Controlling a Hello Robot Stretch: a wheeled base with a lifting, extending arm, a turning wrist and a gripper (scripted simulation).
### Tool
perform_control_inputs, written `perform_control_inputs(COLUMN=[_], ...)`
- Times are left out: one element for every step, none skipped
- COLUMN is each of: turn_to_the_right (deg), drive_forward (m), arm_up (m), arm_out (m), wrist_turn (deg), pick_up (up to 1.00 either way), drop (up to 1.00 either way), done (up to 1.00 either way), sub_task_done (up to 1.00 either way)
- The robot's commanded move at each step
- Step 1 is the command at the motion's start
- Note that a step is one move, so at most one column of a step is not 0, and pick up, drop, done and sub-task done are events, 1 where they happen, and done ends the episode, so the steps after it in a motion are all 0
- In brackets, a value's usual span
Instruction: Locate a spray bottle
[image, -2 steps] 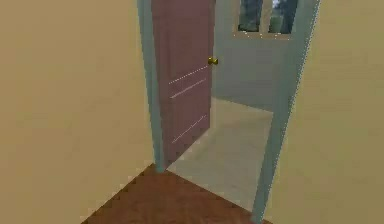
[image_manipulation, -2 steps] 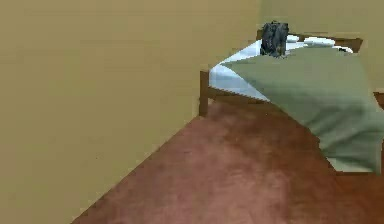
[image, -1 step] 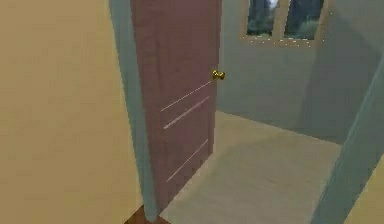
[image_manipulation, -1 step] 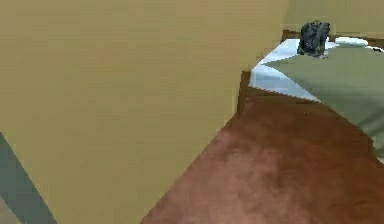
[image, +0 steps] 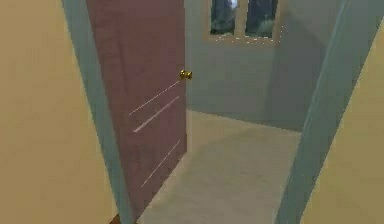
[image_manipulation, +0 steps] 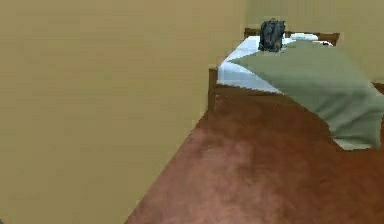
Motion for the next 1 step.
perform_control_inputs(turn_to_the_right=[0.0], drive_forward=[0.85], arm_up=[0.00], arm_out=[0.00], wrist_turn=[0.0], pick_up=[0.00], drop=[0.00], done=[0.00], sub_task_done=[0.00])
